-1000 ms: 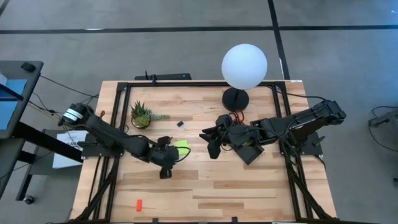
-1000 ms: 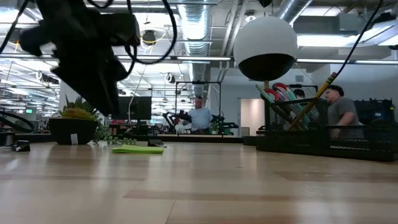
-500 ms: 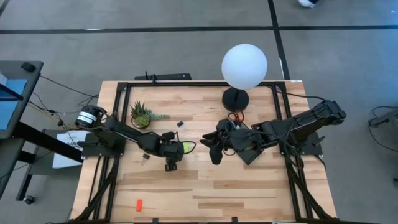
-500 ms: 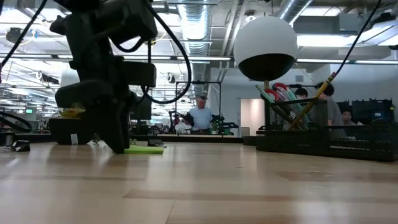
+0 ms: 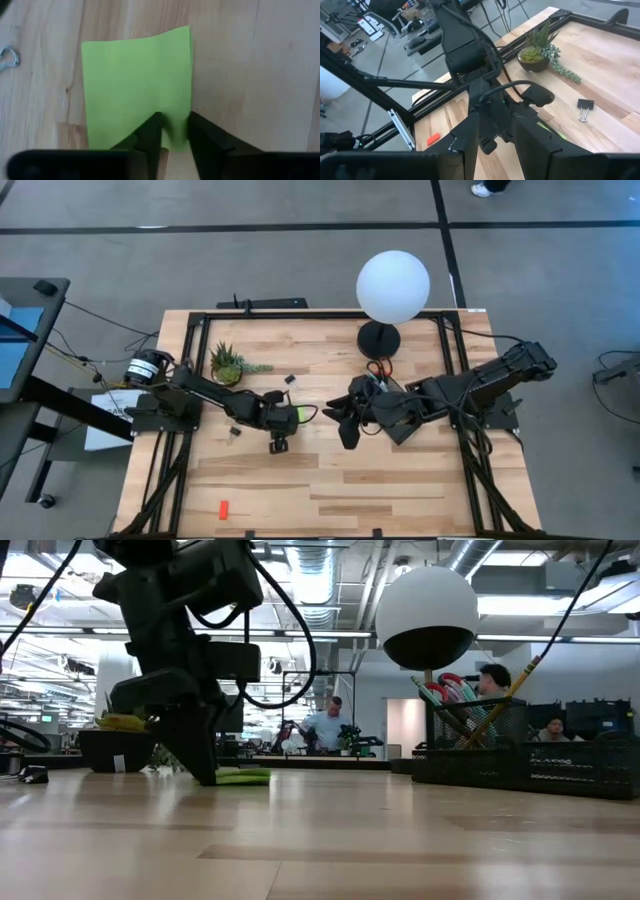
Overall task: Pick and place office supplies into organizer
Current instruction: Put the green sticky notes into the black desk organizer
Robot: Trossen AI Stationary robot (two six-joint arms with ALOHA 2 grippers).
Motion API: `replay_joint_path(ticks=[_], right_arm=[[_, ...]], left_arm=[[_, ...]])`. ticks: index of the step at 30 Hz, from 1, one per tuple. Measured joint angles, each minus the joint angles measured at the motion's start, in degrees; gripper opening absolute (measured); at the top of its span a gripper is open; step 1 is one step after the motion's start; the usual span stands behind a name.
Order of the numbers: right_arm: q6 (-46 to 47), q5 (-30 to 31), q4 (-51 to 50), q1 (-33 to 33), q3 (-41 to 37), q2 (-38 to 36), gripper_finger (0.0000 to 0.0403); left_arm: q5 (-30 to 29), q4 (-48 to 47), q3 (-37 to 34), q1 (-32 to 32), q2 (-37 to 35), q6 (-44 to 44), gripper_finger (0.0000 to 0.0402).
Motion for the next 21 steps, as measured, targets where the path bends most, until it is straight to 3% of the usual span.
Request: replay_joint_path(ticks=[5, 13, 21], right_arm=[[0.00, 0.02, 0.00, 0.98, 0.00, 0.00, 0.0113], [2.51, 0.02, -0.64, 1.49, 1.91, -0.84, 0.0113], [-5.22, 0.50, -0.40, 4.86, 7.64, -8.28, 0.0113]], left_arm=[[-0.17, 0.85, 0.13, 0.02, 0.10, -0.09, 0.0011], [0.81, -0.36, 5.99, -0.31, 1.19, 0.81, 0.0004], [-0.84, -1.30, 22.38, -3.02, 1.04, 14.06, 0.0002]])
